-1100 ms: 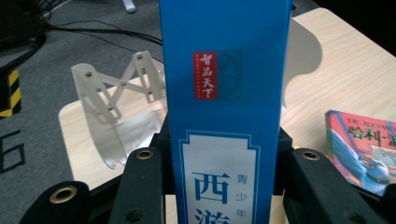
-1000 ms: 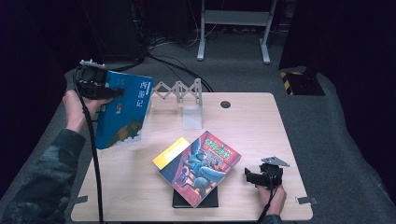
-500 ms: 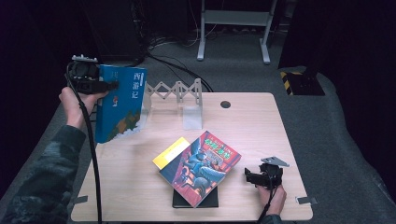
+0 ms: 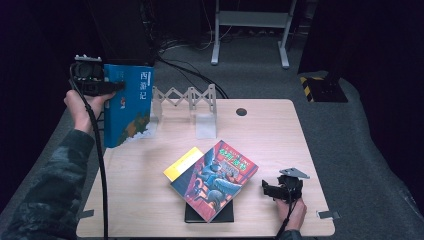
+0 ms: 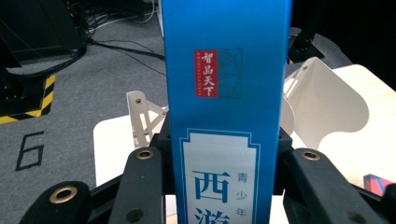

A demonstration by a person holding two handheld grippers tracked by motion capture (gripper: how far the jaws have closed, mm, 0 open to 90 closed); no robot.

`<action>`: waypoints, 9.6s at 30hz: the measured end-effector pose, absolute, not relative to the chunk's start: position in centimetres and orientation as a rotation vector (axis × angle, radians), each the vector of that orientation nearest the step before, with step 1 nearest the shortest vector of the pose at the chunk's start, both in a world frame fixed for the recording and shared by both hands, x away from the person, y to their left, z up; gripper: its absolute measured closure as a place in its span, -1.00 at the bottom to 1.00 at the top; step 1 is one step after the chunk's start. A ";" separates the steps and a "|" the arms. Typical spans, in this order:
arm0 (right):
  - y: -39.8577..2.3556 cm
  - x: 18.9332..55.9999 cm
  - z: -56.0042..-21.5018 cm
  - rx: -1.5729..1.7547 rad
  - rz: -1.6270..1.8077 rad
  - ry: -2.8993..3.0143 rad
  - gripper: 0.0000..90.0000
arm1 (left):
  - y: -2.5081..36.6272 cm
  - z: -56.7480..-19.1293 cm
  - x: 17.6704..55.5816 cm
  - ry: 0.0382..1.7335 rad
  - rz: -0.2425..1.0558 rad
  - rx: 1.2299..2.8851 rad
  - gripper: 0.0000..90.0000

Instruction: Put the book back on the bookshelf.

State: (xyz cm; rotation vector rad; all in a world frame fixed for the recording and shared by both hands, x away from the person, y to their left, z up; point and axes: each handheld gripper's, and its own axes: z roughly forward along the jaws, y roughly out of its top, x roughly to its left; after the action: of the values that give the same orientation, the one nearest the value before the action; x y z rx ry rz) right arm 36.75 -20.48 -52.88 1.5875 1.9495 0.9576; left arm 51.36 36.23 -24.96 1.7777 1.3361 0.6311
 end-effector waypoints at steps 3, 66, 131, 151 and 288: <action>-20.5 36.8 -52.9 1.587 0.957 1.949 -0.84 | 36.4 -25.2 51.7 1.343 0.650 1.754 0.37; -20.5 36.7 -52.9 1.588 0.954 1.947 -0.82 | 35.0 -30.5 55.7 1.395 0.819 1.590 0.37; -20.3 36.7 -52.8 1.576 0.933 1.960 -0.81 | 39.5 -36.8 46.8 1.320 0.677 1.705 0.27; -20.3 36.7 -52.9 1.569 0.949 1.944 -0.80 | 38.1 -32.8 49.7 1.253 0.652 1.863 0.00; -20.5 36.7 -52.9 1.572 0.964 1.954 -0.76 | 37.7 -28.1 47.6 1.196 0.530 1.833 -0.77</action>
State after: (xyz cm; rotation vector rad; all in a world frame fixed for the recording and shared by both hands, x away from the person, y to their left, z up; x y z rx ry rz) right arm 36.65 -20.47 -52.88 1.5723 1.9540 0.9642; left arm 47.63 37.68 -28.13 1.8327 1.1960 0.5305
